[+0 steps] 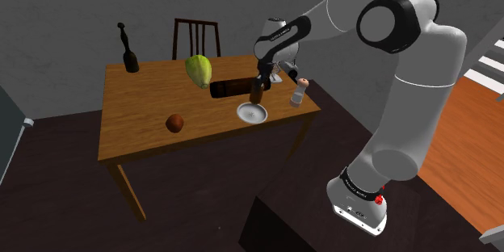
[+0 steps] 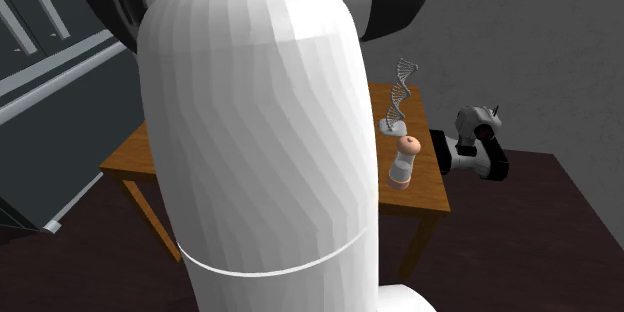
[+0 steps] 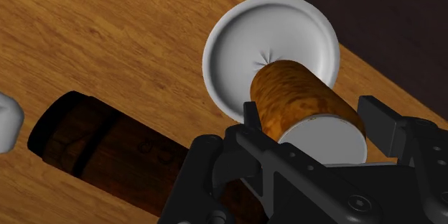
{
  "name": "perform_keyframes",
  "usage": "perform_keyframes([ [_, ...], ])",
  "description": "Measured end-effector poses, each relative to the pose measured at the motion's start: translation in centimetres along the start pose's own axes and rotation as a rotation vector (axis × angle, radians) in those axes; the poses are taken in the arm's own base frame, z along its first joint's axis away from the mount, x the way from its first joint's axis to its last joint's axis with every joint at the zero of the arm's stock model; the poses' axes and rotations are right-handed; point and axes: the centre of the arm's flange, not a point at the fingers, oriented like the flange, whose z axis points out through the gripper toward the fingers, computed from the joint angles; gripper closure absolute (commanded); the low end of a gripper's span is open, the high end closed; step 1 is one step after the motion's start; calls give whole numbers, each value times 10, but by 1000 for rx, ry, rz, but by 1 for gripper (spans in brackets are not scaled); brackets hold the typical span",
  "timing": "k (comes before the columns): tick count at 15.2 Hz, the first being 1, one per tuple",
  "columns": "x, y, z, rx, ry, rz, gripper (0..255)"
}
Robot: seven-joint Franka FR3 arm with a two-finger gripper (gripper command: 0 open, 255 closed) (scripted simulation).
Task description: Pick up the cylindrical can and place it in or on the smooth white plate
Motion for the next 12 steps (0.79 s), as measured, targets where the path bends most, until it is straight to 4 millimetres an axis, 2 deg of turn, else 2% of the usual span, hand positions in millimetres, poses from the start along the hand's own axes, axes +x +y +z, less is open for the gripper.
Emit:
perform_keyframes([
  [12,0,-2,64,0,0,0,255],
])
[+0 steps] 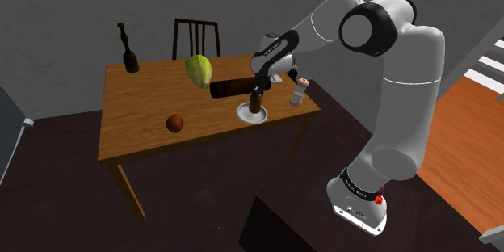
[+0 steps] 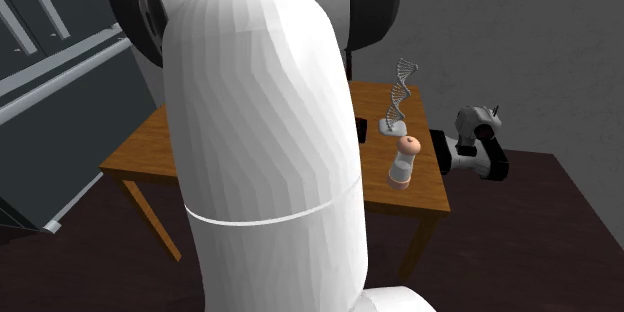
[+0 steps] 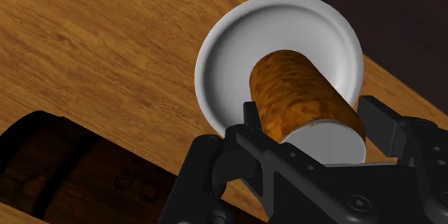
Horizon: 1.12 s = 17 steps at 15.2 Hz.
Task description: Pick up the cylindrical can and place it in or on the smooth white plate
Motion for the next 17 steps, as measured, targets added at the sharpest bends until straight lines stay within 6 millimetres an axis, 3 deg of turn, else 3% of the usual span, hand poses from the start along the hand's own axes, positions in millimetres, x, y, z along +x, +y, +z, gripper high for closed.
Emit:
perform_keyframes([
  [3,-1,0,15,0,0,0,255],
  [9,0,0,17,0,0,0,255],
  [10,0,0,17,0,0,0,0],
  [17,0,1,10,0,1,0,0],
])
